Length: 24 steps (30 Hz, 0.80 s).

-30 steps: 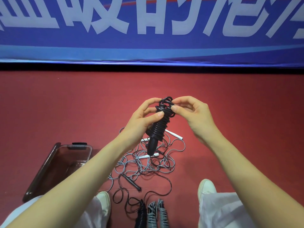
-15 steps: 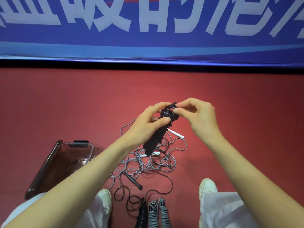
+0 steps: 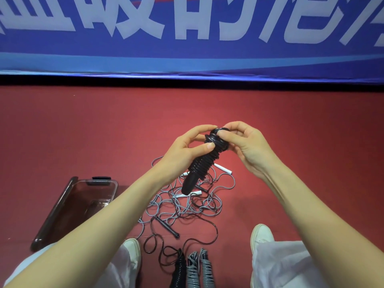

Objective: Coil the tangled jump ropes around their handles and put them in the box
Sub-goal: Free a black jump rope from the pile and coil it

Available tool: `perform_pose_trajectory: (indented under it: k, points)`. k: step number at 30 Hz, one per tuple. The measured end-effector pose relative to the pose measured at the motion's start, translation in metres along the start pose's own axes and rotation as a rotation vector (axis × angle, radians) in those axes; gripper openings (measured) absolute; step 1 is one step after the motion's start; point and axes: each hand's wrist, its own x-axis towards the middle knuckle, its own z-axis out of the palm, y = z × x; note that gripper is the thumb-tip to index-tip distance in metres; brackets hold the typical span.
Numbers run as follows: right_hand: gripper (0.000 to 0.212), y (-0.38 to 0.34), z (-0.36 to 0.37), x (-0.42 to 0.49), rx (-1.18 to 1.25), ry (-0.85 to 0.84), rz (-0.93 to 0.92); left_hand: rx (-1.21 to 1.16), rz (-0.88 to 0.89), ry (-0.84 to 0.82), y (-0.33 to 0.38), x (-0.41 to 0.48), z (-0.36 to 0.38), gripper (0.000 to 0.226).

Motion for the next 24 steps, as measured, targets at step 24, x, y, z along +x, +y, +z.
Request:
perform_pose_trajectory:
  k: [24]
  points:
    - [0.016,0.012,0.009,0.013,-0.136,0.084,0.277,0.197,-0.238,0.073,-0.015,0.006,0.017,0.038]
